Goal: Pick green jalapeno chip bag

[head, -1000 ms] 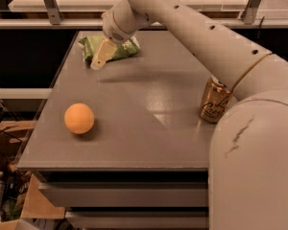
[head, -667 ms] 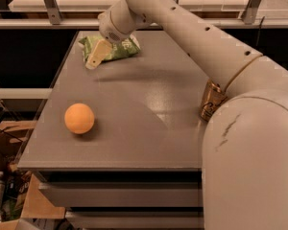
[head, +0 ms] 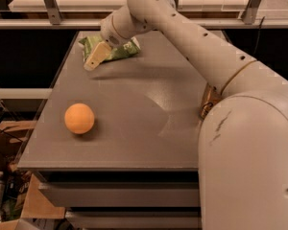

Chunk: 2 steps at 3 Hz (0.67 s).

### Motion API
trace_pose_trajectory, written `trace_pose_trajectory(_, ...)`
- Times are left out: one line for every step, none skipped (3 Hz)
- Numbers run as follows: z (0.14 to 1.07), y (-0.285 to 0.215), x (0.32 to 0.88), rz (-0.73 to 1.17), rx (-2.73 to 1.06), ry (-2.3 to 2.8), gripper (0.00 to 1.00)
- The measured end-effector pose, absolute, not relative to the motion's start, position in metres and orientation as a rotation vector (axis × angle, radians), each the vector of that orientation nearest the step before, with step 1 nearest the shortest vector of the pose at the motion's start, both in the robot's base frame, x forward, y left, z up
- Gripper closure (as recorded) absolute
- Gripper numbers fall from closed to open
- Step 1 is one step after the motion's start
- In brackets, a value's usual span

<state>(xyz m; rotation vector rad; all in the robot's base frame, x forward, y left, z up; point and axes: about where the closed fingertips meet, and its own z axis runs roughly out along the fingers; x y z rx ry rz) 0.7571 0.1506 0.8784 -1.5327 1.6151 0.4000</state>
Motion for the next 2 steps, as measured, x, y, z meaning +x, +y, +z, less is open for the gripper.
trace_pose_trajectory(0.8675,0.1461,0.7620,0.416,-1.510,1.651,0.00)
trace_pose_trajectory(0.8576,0.1429,0.7672,0.431,-1.498,1.675,0.18)
